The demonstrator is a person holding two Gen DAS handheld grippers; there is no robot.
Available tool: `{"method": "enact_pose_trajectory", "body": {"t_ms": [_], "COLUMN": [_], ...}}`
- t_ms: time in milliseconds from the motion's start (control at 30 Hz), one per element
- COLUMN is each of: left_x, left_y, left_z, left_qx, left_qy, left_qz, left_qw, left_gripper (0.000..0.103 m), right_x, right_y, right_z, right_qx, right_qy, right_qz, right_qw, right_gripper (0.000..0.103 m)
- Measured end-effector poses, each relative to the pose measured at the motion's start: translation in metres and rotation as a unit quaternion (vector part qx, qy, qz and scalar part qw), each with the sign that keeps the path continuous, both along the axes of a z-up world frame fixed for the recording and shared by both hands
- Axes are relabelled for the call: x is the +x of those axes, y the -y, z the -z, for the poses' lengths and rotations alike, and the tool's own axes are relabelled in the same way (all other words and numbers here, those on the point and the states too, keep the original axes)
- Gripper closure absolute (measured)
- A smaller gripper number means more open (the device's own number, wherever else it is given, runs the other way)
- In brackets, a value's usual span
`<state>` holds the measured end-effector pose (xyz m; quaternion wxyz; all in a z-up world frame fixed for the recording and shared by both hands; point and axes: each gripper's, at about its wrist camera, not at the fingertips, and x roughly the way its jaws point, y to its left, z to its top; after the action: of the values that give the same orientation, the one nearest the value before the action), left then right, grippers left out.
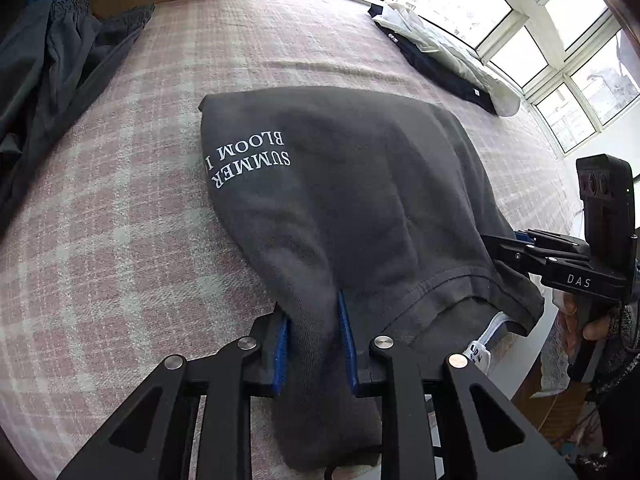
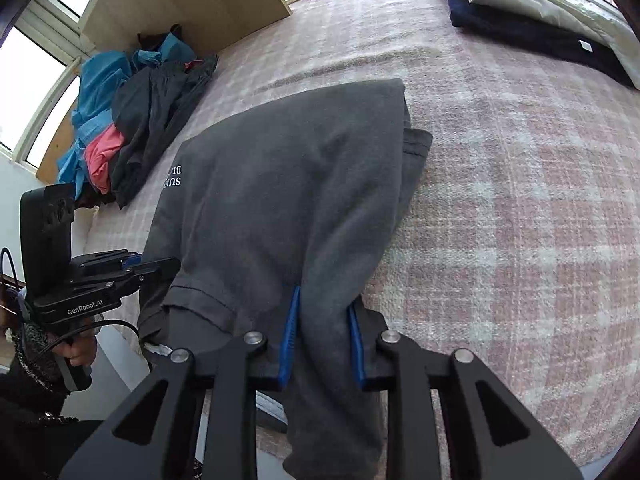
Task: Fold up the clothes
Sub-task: 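Grasp the folded shirt with both grippers and carry it onto the white-and-navy stack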
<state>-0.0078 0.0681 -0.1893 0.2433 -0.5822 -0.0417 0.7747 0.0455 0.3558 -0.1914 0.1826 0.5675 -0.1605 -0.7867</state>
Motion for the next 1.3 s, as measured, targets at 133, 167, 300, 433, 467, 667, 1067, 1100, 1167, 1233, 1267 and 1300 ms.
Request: {"method": "enact_pose_trajectory", "body": {"t_ms": [133, 167, 300, 433, 467, 667, 1067, 1100, 1167, 1233, 1267, 1300], "left_x": [-0.002, -0.003, 0.000, 0.007, 0.008, 0.015, 0.004, 0.002, -0.006, -0.016, -0.021, -0.028], "left_y": [0.005, 0.006, 0.009, -0.001, -0.004, -0.022, -0.045, -0.050, -0.069, -0.091, -0.106, -0.123], "left_z": [0.001, 0.002, 0.003, -0.002, -0.004, -0.017, -0.086, -0.094, -0.110, -0.125, -0.131, -0.138], "left_qx": [0.019, 0.022, 0.039, 0.034, 0.038, 0.060, 0.104, 0.106, 0.106, 0.103, 0.100, 0.099], "left_qy": [0.016, 0.021, 0.030, 0.004, 0.000, -0.027, -0.091, -0.101, -0.121, -0.143, -0.155, -0.164], "left_qz": [-0.002, -0.003, -0.005, 0.018, 0.023, 0.056, 0.108, 0.114, 0.126, 0.140, 0.146, 0.150], "left_qw": [0.9997, 0.9995, 0.9988, 0.9993, 0.9990, 0.9962, 0.9846, 0.9827, 0.9789, 0.9743, 0.9719, 0.9699], "left_gripper": [0.087, 0.086, 0.077, 0.088, 0.089, 0.089, 0.089, 0.089, 0.089, 0.089, 0.089, 0.089], "right_x": [0.000, 0.001, 0.002, -0.002, -0.002, -0.005, -0.007, -0.011, -0.020, -0.035, -0.045, -0.056], "right_y": [0.002, 0.003, 0.010, 0.030, 0.035, 0.070, 0.019, 0.009, -0.012, -0.037, -0.051, -0.065], "right_z": [0.005, 0.007, 0.006, -0.003, -0.007, -0.030, -0.120, -0.127, -0.142, -0.158, -0.165, -0.173], "right_qx": [0.009, 0.006, -0.003, 0.031, 0.029, 0.020, 0.016, 0.022, 0.035, 0.054, 0.066, 0.078], "right_qy": [0.009, 0.007, 0.003, -0.003, -0.009, -0.038, -0.124, -0.133, -0.151, -0.164, -0.170, -0.176], "right_qz": [0.006, 0.007, 0.006, 0.001, 0.000, -0.007, 0.027, 0.028, 0.029, 0.024, 0.020, 0.016], "right_qw": [1.000, 1.000, 1.000, 1.000, 1.000, 0.999, 0.992, 0.990, 0.988, 0.985, 0.983, 0.981], "right_gripper": [0.072, 0.070, 0.075, 0.084, 0.085, 0.087, 0.088, 0.088, 0.088, 0.088, 0.088, 0.088]}}
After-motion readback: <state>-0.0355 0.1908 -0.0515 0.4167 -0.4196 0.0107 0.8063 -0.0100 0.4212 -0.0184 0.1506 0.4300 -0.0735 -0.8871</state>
